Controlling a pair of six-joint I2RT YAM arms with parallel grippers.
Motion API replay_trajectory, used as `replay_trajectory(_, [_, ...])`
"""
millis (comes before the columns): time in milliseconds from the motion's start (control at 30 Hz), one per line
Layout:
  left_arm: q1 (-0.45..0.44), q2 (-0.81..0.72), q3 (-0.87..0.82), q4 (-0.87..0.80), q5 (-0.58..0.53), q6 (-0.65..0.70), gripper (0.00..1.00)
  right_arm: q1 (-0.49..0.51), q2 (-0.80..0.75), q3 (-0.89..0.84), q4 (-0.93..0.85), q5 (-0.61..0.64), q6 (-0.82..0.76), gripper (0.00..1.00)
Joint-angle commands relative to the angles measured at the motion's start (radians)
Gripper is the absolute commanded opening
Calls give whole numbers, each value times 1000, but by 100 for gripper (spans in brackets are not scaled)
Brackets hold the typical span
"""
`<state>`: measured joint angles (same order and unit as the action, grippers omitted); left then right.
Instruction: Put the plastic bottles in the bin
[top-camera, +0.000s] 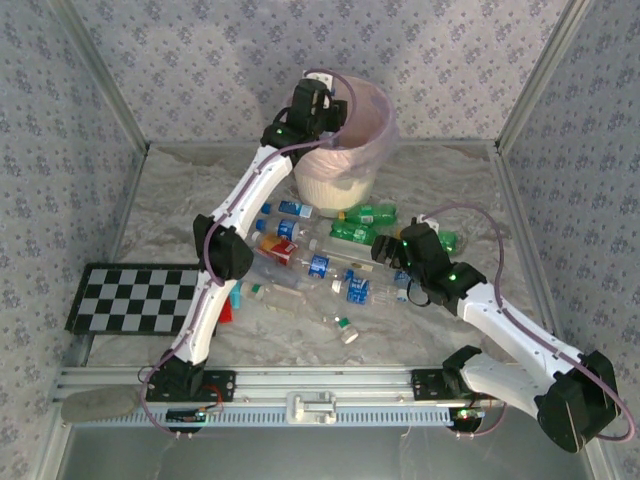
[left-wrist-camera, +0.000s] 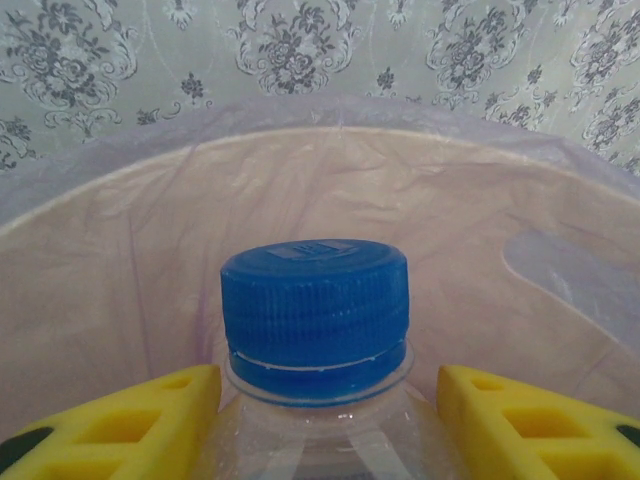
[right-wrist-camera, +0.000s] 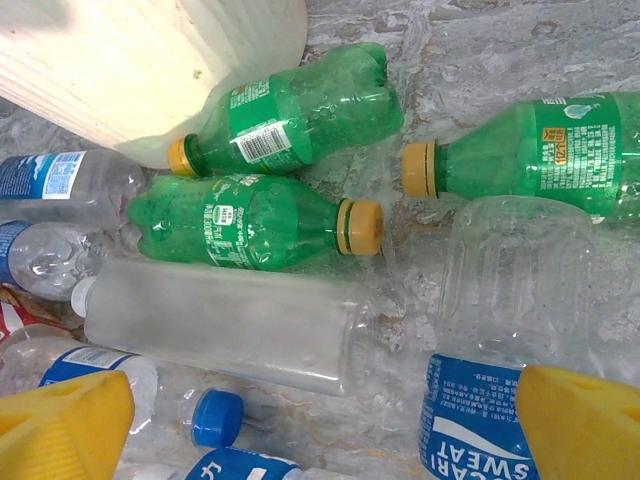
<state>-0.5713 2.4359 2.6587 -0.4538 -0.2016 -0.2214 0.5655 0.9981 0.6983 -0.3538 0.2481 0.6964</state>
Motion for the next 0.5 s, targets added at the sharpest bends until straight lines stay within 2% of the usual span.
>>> replay_trajectory(0, [1,-17,-3,1,-14,35,49,7,-11,-7,-26,27,15,100])
replay_trajectory(100, [-1,-18,-3,-2,-18,40,55,7,-10,-5,-26,26,15,100])
replay_trajectory(333, [-3,-34,-1,3,-17,41,79,7,-10,-2,-32,27,15,100])
replay_trajectory(467, [-9,-64,-2,6,-14,45,86,7,-10,-2,-27,19,8,100])
